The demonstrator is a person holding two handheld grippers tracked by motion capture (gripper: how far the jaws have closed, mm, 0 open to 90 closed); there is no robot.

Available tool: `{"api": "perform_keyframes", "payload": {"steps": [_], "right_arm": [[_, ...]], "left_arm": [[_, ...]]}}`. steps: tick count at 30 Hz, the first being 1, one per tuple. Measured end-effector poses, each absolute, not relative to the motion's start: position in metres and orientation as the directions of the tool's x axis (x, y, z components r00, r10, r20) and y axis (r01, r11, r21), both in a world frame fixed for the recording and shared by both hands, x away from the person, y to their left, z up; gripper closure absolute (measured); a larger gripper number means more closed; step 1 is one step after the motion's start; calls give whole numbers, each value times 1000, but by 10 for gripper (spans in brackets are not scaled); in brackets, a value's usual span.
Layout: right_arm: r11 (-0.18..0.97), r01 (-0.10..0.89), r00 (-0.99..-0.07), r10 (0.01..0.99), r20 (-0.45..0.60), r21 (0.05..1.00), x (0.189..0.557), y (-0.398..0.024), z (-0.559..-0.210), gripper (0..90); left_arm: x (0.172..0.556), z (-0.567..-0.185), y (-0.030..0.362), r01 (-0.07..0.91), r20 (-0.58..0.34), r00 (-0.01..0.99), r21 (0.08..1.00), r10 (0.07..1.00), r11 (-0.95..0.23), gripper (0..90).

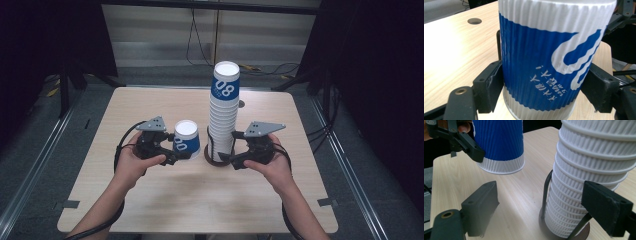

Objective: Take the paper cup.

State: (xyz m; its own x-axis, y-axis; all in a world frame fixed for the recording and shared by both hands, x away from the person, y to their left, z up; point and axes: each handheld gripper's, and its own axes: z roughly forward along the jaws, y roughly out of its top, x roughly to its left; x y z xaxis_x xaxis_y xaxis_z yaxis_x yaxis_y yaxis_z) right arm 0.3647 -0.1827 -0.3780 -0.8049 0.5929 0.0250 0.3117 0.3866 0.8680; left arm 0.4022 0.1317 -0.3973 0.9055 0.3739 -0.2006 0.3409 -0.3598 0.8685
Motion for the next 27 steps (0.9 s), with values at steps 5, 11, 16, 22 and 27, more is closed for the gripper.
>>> {"api": "perform_keyframes", "payload": {"steps": [5,11,16,22,27], "right_arm": [[385,311,-809,588,29,869,364,-182,-379,134],[387,311,-813,582,32,868,363,-180,-383,134],[388,317,-817,575,41,865,362,-178,-391,134],[383,329,-818,572,58,863,361,-177,-398,134],[381,330,-818,572,61,864,360,-178,-400,133]], "left_arm": [[401,-402,130,343,-201,906,864,371,-368,238],[399,-405,128,338,-183,912,841,367,-421,239],[398,-402,125,317,-149,925,812,351,-490,243],[397,-400,124,317,-139,927,785,347,-533,248],[397,-400,123,314,-124,929,762,349,-566,252]]}}
